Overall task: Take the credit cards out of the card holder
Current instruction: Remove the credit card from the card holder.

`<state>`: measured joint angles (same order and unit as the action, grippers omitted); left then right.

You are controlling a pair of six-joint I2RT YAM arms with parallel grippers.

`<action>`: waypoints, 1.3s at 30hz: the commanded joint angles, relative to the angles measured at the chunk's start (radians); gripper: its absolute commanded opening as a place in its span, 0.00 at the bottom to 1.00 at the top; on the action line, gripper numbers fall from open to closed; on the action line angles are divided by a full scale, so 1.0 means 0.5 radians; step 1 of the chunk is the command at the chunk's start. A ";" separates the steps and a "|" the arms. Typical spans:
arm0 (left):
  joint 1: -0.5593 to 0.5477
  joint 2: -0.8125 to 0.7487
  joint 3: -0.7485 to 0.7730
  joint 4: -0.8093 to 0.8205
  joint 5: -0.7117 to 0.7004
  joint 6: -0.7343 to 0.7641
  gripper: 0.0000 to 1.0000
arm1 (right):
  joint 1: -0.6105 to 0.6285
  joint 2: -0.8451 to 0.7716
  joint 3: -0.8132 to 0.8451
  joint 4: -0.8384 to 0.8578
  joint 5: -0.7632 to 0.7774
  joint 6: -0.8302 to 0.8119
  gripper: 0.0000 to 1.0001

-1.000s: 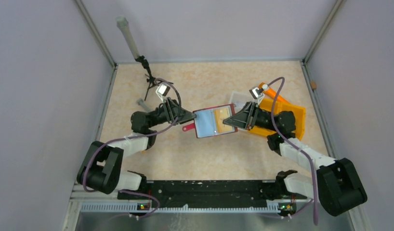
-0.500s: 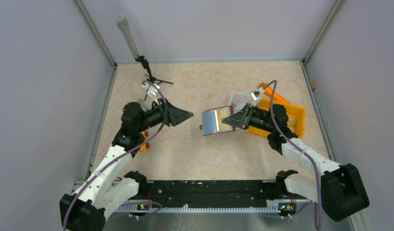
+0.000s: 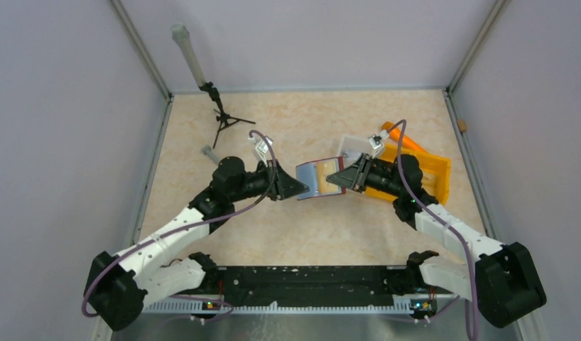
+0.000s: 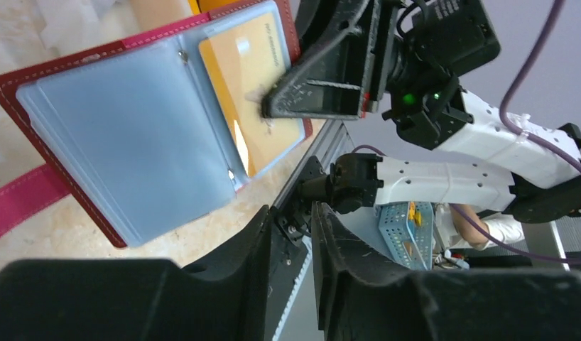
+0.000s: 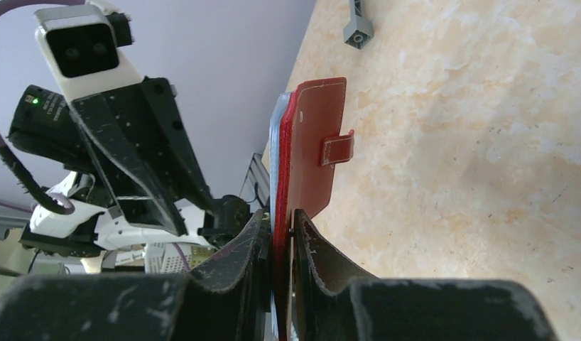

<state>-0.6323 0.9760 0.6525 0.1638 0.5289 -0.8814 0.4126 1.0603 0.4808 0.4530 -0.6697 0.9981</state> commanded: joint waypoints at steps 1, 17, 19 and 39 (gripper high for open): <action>-0.041 0.150 0.067 0.302 -0.089 -0.085 0.28 | 0.035 -0.086 0.109 0.128 0.014 0.041 0.06; -0.075 0.396 0.119 0.546 -0.028 -0.171 0.29 | 0.057 -0.118 0.069 0.218 -0.051 0.127 0.07; -0.075 0.418 0.123 0.577 -0.009 -0.183 0.29 | 0.055 -0.107 0.072 0.227 -0.062 0.130 0.07; -0.078 0.561 0.055 1.073 0.160 -0.408 0.06 | 0.060 0.005 -0.014 0.512 -0.157 0.310 0.07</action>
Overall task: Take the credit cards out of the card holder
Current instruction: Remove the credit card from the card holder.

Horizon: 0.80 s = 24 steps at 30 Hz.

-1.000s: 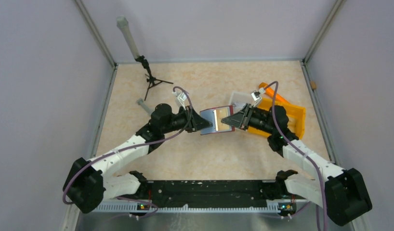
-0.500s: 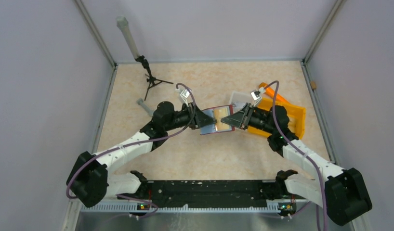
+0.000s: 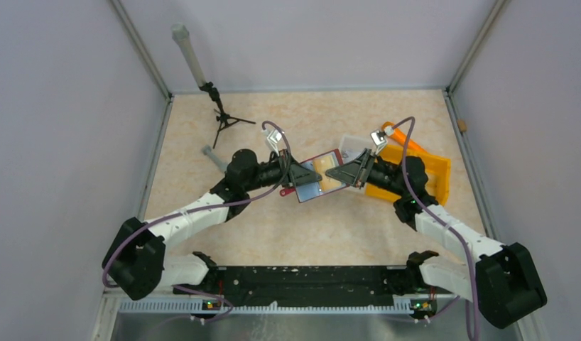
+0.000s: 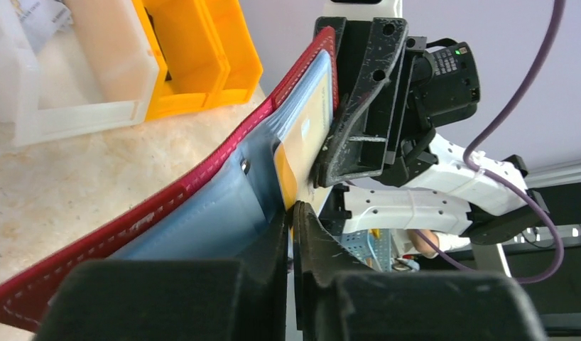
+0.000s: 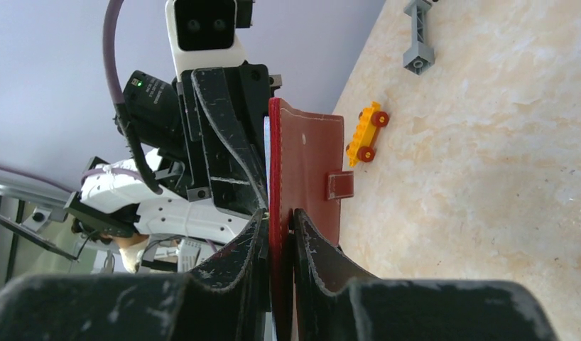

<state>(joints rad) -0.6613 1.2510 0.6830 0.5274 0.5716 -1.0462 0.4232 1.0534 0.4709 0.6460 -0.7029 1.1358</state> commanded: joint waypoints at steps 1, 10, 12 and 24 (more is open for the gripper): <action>-0.018 0.008 -0.012 0.352 0.075 -0.080 0.02 | 0.039 0.020 0.004 0.125 -0.089 0.038 0.07; 0.019 -0.080 -0.081 0.321 0.038 -0.047 0.00 | 0.031 -0.012 0.010 0.132 -0.096 0.067 0.13; 0.035 -0.103 -0.107 0.299 0.044 -0.041 0.00 | 0.024 -0.023 0.021 0.102 -0.089 0.061 0.15; 0.100 -0.153 -0.177 0.249 0.133 -0.012 0.00 | -0.029 -0.010 0.017 0.170 -0.133 0.148 0.18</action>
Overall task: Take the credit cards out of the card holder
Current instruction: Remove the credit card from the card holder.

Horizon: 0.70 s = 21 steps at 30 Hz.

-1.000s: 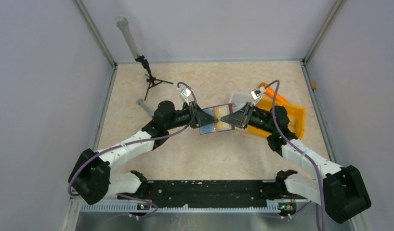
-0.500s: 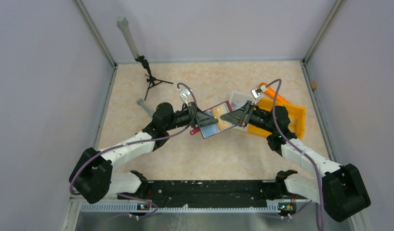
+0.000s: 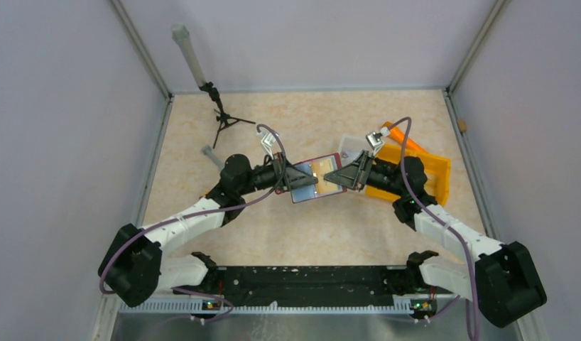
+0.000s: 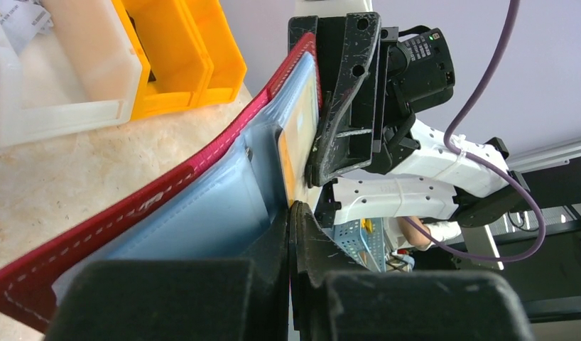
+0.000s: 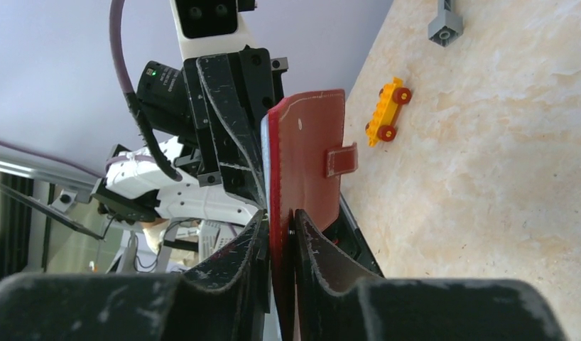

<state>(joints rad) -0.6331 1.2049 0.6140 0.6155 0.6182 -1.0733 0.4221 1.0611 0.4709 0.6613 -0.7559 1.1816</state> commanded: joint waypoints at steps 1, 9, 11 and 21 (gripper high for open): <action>0.051 -0.060 -0.044 0.073 0.049 0.043 0.00 | -0.031 -0.024 0.012 0.151 -0.031 0.063 0.21; 0.083 -0.049 -0.071 0.128 0.097 0.012 0.00 | -0.049 0.035 -0.031 0.293 -0.063 0.151 0.22; 0.088 -0.040 -0.077 0.148 0.111 -0.002 0.00 | -0.052 0.056 -0.039 0.334 -0.076 0.176 0.22; 0.128 -0.044 -0.147 0.228 0.129 -0.040 0.00 | -0.104 0.053 -0.063 0.404 -0.109 0.242 0.13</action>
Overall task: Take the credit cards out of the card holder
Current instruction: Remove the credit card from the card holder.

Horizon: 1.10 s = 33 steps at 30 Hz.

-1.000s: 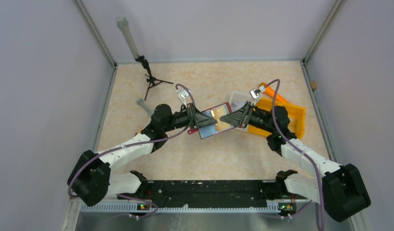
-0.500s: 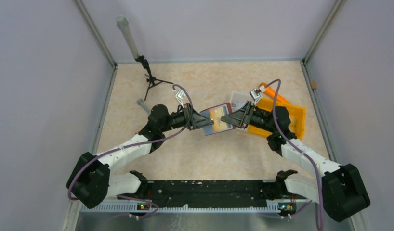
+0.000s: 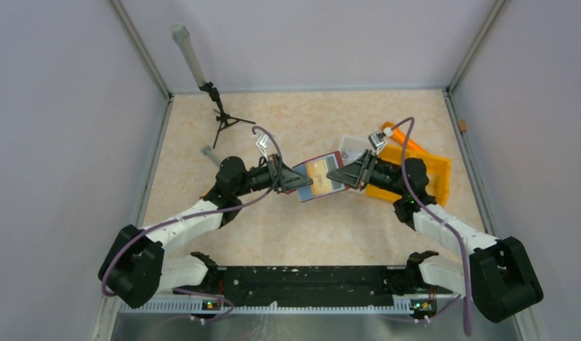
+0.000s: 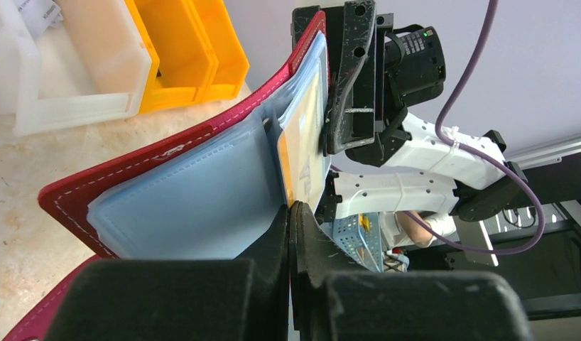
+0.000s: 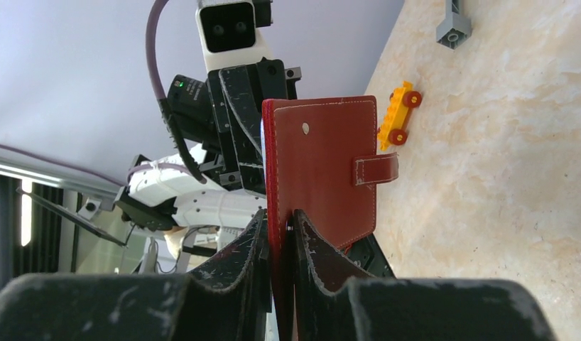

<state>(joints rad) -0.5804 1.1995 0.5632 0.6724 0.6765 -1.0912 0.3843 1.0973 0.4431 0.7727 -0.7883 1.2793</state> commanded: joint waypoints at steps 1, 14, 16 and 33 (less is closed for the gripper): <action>0.025 -0.030 -0.050 0.127 0.014 -0.010 0.00 | -0.031 -0.019 -0.009 0.190 -0.046 0.050 0.13; 0.037 -0.041 -0.065 0.133 0.024 -0.015 0.00 | -0.089 -0.037 -0.036 0.252 -0.087 0.103 0.00; 0.043 -0.043 -0.071 0.128 0.025 -0.014 0.00 | -0.097 -0.041 -0.033 0.251 -0.093 0.104 0.00; 0.045 -0.047 -0.072 0.137 0.048 -0.023 0.00 | -0.111 -0.150 0.086 -0.314 -0.014 -0.284 0.00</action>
<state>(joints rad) -0.5705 1.1995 0.5404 0.7109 0.6926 -1.1099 0.3435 1.0817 0.4210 0.7540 -0.8371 1.2697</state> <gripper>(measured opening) 0.004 0.140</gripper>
